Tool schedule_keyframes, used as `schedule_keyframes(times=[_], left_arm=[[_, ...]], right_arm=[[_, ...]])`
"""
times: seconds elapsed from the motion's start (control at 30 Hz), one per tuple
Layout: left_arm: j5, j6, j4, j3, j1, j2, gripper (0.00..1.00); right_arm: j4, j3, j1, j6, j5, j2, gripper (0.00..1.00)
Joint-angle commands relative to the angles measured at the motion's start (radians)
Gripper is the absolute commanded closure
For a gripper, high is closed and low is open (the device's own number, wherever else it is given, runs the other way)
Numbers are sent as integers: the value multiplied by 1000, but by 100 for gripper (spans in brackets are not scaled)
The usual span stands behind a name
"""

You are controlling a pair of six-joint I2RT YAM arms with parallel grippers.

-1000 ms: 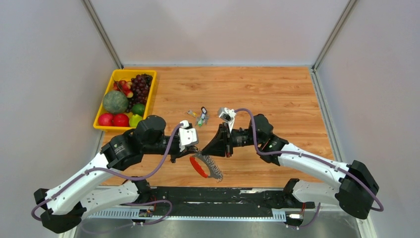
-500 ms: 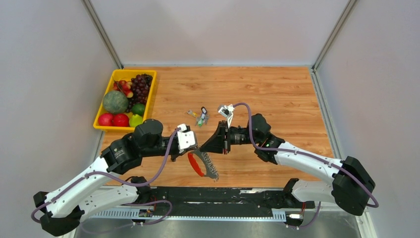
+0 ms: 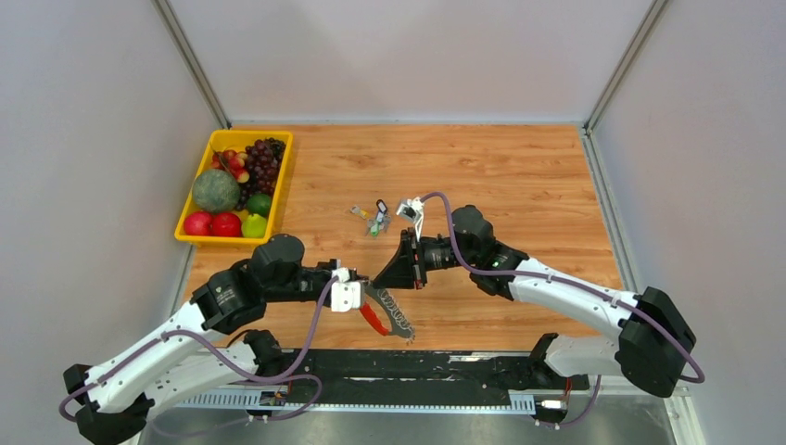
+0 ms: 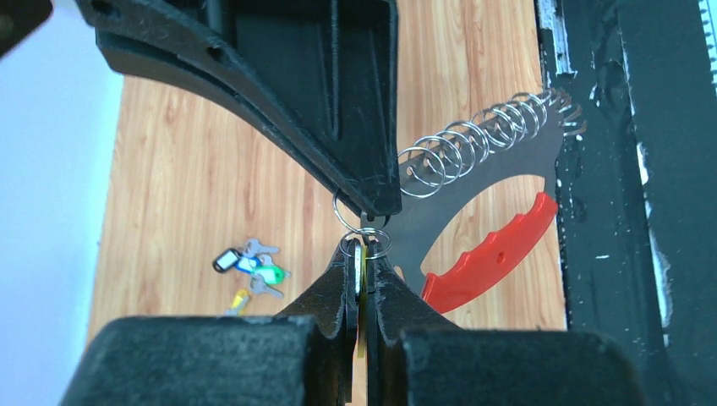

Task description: Remove the keys from the keyring

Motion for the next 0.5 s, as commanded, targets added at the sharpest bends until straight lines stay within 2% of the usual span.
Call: schedule_keyframes(times=[0.0,0.07,0.17,0.47], left_arm=[[-33,202,79,-52,13,-42,100],[-45,221,79,-66,13,-53,100],[-70,242,75,-75,13,-65,100],[-125,291,79,-97,12,-64,100]], right_arm=[[147,48,49,113,-241,-10,100],[185,47,50,145,-264,-3,100],[136,61,50,121,-266,9,100],[134,69,61,151,-325,39,100]])
